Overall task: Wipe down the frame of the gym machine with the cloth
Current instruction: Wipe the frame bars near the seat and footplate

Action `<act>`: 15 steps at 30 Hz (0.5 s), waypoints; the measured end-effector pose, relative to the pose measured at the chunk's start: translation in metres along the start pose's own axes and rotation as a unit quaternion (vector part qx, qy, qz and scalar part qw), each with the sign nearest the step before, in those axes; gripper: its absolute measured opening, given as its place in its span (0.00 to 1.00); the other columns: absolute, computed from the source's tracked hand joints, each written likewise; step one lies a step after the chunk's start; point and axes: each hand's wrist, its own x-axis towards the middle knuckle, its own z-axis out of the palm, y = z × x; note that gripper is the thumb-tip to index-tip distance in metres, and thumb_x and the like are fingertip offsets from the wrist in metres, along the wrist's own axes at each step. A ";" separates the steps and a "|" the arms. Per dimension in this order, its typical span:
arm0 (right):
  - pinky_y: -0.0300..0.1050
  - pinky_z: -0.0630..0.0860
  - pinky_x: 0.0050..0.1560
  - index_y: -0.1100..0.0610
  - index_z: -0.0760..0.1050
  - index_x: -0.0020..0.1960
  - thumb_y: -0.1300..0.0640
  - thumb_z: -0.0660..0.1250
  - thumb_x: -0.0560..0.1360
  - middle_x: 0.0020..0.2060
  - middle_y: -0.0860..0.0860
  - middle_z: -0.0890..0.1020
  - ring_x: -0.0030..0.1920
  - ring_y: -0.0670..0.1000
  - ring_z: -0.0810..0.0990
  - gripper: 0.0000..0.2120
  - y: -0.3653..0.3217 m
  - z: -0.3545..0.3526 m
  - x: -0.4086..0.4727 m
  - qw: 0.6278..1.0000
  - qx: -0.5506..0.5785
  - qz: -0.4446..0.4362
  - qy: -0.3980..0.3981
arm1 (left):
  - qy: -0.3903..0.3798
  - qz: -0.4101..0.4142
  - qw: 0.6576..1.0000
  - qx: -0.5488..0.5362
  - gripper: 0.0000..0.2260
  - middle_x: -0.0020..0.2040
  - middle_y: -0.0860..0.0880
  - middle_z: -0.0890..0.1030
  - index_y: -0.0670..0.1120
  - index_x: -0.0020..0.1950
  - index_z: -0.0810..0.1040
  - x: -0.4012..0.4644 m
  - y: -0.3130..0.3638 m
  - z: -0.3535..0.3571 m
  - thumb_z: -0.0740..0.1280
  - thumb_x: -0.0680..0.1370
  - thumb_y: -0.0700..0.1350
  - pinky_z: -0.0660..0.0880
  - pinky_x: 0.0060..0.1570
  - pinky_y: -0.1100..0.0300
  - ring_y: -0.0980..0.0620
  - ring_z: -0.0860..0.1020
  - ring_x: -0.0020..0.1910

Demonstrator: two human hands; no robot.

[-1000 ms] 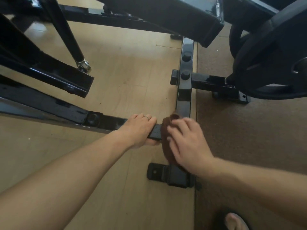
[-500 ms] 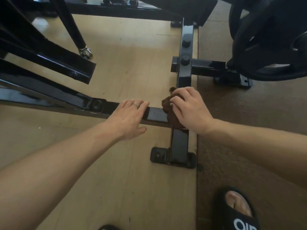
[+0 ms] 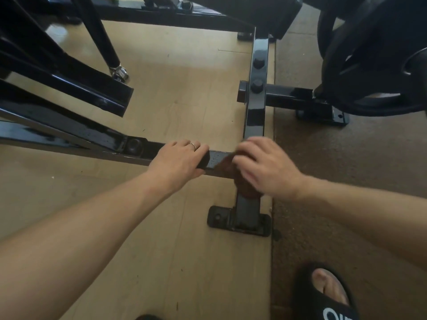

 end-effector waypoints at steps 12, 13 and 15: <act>0.53 0.67 0.70 0.54 0.79 0.61 0.49 0.56 0.84 0.63 0.53 0.78 0.66 0.57 0.73 0.16 -0.046 -0.003 -0.009 0.995 0.042 -0.082 -0.039 | 0.002 0.012 0.999 -0.033 0.23 0.63 0.50 0.78 0.51 0.68 0.66 0.002 -0.009 -0.003 0.65 0.79 0.62 0.74 0.58 0.52 0.47 0.76 0.60; 0.53 0.68 0.70 0.54 0.78 0.62 0.49 0.55 0.84 0.64 0.53 0.77 0.66 0.56 0.72 0.16 -0.038 0.000 0.000 0.995 0.041 -0.082 -0.043 | 0.001 0.014 0.999 -0.034 0.23 0.63 0.50 0.78 0.51 0.69 0.66 0.002 -0.010 -0.003 0.65 0.79 0.62 0.74 0.59 0.52 0.47 0.76 0.61; 0.54 0.69 0.69 0.55 0.76 0.63 0.49 0.57 0.84 0.63 0.54 0.77 0.65 0.56 0.72 0.15 -0.024 0.004 0.016 0.998 0.055 -0.022 -0.021 | -0.008 0.013 0.999 -0.039 0.26 0.65 0.49 0.78 0.52 0.72 0.65 0.002 -0.013 -0.007 0.66 0.79 0.61 0.72 0.64 0.52 0.47 0.75 0.63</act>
